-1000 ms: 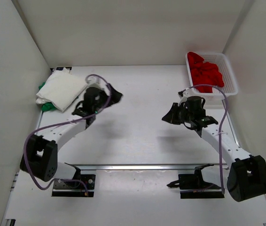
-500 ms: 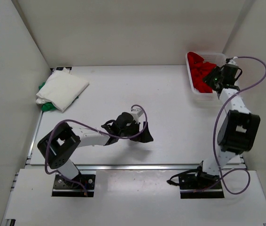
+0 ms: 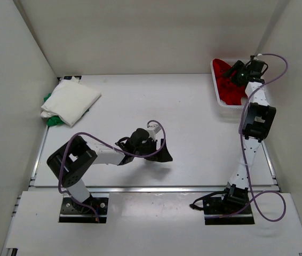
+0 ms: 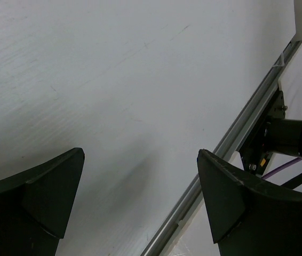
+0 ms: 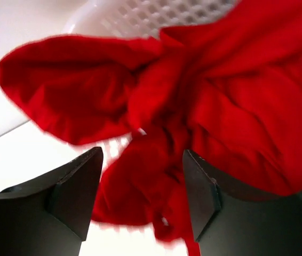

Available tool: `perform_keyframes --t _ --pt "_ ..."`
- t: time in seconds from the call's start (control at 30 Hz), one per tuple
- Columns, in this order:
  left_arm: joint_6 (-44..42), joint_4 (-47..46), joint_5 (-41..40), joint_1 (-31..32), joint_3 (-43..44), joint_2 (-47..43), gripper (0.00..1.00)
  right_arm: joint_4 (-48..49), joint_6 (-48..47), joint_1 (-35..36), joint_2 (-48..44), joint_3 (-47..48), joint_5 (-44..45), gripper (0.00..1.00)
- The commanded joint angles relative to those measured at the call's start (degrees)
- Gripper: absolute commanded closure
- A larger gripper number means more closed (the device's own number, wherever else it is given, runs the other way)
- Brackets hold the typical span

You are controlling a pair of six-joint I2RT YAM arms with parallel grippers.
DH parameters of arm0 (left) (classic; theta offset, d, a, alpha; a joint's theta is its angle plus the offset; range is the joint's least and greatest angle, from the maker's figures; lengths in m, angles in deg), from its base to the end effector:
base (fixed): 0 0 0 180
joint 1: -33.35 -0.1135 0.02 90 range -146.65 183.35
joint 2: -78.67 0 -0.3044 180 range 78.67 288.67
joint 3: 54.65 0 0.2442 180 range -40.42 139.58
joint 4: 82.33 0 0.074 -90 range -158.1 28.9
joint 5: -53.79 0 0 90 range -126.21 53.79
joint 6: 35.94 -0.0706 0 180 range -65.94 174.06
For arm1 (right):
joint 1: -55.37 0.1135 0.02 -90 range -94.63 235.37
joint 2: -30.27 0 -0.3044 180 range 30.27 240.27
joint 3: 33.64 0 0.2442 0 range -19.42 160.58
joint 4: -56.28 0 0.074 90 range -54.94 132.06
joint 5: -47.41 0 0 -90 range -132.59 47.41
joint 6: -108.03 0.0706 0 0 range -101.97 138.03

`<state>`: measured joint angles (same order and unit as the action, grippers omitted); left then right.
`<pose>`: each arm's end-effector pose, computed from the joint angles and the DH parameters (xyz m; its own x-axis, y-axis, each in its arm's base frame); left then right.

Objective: Fold and stack the t-shirts
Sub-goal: Grab crumpled tshirt from bin with the right arm

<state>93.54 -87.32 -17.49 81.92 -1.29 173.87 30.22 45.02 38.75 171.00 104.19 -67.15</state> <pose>0.2095 -0.2716 0.1693 -0.8658 0.0710 -0.4953 0.4269 0.6210 -0.6573 0.6029 -0.1494 0.2269 -0.4535 0.5661 -0.6883 0.1319 0.8064 0.5764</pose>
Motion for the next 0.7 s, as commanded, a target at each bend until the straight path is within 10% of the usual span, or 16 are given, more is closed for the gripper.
perform_keyframes --t 0.0,0.2,0.47,0.67 --pt "0.0 -1.3 1.1 -0.9 1.7 0.1 0.01 -4.4 1.7 2.1 6.0 10.2 -2.0 0.41" --pt "0.3 -0.6 0.9 -0.9 3.3 1.3 0.01 -5.7 3.4 3.6 9.1 14.2 -1.6 0.48" --pt "0.1 0.8 0.2 -0.8 3.6 0.9 0.02 -10.9 3.2 3.5 9.0 18.5 -0.9 1.0" --pt "0.1 0.9 1.8 -1.3 5.7 1.1 0.01 -13.9 1.1 1.6 0.4 18.0 2.5 1.0"
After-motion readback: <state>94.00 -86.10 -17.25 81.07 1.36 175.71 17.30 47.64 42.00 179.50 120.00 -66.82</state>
